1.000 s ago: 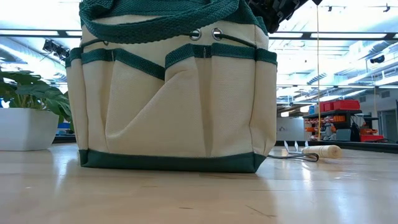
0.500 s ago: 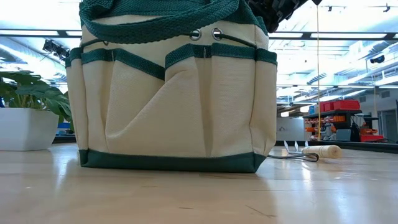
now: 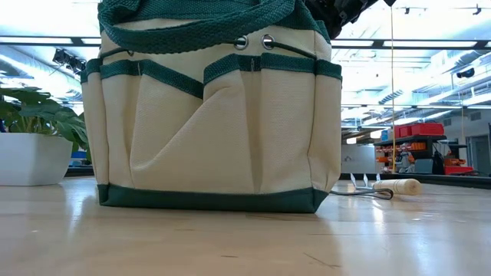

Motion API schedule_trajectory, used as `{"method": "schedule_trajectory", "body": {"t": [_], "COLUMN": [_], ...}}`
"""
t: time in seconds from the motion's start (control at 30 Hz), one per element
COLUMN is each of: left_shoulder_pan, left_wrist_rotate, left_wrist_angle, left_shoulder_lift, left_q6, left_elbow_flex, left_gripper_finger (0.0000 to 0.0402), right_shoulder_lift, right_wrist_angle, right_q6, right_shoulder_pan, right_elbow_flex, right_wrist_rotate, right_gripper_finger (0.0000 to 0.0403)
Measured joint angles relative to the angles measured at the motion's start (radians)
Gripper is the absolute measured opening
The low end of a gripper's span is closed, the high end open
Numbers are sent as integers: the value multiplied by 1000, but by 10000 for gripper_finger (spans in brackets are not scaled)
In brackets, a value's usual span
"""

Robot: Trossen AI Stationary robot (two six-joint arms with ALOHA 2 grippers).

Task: Pick & Place Garden tools in Gardening bag
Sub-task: Put the red and black gloves into the gardening bag

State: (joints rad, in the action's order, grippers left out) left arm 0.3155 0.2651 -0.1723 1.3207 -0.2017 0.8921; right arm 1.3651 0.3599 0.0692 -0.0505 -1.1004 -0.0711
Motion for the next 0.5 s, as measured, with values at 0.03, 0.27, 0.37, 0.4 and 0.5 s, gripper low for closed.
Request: {"method": "schedule_trajectory", "body": {"t": [0.03, 0.27, 0.37, 0.4, 0.5], "left_shoulder_pan": [0, -20, -34, -40, -55], "left_wrist_rotate": [0, 10, 13, 13, 42], "left_wrist_angle": [-6, -18, -20, -30, -53], "left_shoulder_lift": [3, 64, 91, 99, 106], "left_q6": [5, 17, 17, 17, 17], "left_elbow_flex": [0, 0, 0, 0, 0], "left_gripper_finger": [57, 57, 57, 57, 57], "right_shoulder_lift": [0, 0, 0, 0, 0], "right_wrist_angle": [0, 0, -1, -1, -1], "right_q6": [0, 0, 0, 0, 0], "right_shoulder_pan": [0, 0, 0, 0, 0], "right_elbow_flex": [0, 0, 0, 0, 0], "right_wrist_rotate": [0, -1, -1, -1, -1], "right_gripper_finger": [82, 82, 82, 82, 82]}}
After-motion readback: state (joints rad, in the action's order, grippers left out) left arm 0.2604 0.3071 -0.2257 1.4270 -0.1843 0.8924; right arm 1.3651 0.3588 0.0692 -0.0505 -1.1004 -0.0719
